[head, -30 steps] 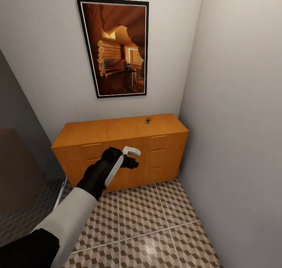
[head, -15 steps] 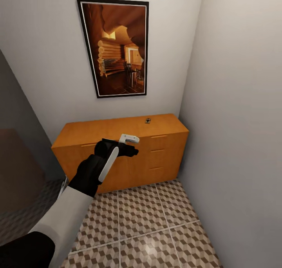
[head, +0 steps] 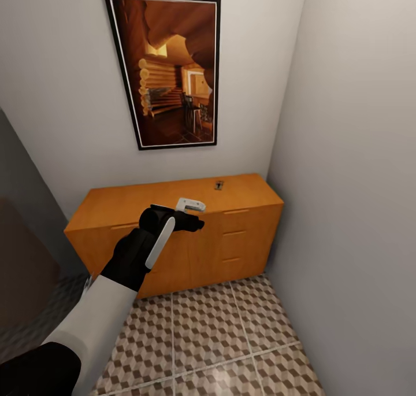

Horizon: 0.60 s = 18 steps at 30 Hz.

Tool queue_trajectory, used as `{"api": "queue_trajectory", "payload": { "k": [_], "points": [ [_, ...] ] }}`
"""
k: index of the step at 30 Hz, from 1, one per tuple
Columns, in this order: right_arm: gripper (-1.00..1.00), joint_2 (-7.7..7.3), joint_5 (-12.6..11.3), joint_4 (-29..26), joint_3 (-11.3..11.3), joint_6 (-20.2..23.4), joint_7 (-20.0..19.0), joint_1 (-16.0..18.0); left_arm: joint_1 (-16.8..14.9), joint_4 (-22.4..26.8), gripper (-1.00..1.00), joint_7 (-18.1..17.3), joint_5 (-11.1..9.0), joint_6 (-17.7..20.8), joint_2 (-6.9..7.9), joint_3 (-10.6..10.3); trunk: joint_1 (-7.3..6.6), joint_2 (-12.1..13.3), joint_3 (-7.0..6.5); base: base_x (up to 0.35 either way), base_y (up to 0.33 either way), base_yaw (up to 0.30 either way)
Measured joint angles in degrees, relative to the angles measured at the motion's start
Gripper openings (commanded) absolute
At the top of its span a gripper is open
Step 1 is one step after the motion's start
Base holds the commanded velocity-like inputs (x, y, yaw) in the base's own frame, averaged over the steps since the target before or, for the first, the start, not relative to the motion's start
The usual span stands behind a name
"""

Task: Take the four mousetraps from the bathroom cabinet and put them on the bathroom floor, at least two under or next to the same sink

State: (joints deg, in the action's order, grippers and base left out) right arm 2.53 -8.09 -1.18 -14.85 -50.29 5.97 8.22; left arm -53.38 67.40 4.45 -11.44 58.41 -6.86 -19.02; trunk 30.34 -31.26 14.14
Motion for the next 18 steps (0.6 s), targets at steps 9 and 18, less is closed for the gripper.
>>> {"api": "queue_trajectory", "payload": {
  "k": [9,18],
  "points": [
    [-1.00,0.00,0.00,0.00,0.00,0.00,0.00,0.00,0.00,-0.02,1.00,0.00,0.00,0.00,0.00,-0.01,0.00,0.00,0.00,0.333,0.000,0.000],
    [-1.00,0.01,0.00,0.00,0.00,0.00,0.01,0.00,0.00,-0.02,1.00,0.00,0.00,0.00,0.00,0.02,0.00,0.00,0.00,0.333,-0.016,0.000]
  ]
}}
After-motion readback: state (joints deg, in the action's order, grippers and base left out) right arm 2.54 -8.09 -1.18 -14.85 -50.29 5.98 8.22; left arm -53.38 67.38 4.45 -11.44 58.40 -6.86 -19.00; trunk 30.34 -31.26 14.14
